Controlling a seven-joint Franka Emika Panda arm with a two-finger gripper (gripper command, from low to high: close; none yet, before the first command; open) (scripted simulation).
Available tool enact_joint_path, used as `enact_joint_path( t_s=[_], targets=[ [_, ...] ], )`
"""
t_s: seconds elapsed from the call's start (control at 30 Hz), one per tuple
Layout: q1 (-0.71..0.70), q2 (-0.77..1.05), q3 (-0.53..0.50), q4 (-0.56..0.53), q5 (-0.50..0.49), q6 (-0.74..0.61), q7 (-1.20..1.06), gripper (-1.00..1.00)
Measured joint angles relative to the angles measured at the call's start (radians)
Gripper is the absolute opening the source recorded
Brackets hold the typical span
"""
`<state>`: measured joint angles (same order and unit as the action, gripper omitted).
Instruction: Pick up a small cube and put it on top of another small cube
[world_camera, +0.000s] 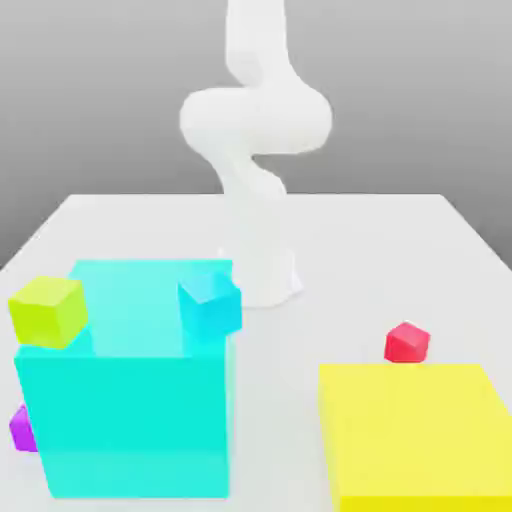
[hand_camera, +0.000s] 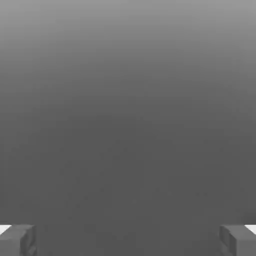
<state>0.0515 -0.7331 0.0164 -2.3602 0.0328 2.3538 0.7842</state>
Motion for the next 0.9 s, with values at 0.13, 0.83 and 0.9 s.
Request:
enact_joint_path(
  t_s=[0.13,0.83,0.9],
  targets=[
    [0.087,0.113,0.038,-0.101,0.051,0.09,-0.023,0.0],
    [0.431,0.684,0.368,-0.583,0.044,0.555,0.051,0.0],
    [0.433,0.758,0.333,-0.579,-0.079,0.611,0.135,0.0]
  ],
)
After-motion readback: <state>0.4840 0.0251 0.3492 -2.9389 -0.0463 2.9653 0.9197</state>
